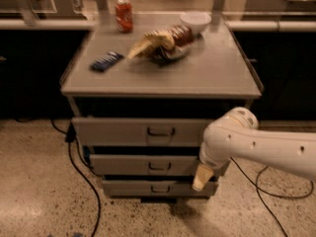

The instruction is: Close top drawer

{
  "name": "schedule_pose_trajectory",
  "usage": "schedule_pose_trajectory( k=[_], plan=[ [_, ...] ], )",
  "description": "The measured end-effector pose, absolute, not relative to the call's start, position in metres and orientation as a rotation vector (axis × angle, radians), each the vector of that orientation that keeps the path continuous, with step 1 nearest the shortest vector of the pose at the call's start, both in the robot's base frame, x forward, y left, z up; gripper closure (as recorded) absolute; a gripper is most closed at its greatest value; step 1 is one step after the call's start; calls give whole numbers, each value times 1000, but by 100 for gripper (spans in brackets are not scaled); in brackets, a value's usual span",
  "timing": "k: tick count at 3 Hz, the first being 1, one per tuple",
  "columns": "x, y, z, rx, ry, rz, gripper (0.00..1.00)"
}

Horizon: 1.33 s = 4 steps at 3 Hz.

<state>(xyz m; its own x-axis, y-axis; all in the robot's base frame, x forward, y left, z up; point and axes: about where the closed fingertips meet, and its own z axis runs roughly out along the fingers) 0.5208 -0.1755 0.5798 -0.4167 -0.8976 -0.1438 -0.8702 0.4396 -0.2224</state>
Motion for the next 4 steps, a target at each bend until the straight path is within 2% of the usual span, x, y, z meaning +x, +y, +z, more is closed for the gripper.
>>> schedule_pose_trajectory(
  k=[4],
  plan=[
    [548,-165,562,-1502,2481,-127,0]
  ],
)
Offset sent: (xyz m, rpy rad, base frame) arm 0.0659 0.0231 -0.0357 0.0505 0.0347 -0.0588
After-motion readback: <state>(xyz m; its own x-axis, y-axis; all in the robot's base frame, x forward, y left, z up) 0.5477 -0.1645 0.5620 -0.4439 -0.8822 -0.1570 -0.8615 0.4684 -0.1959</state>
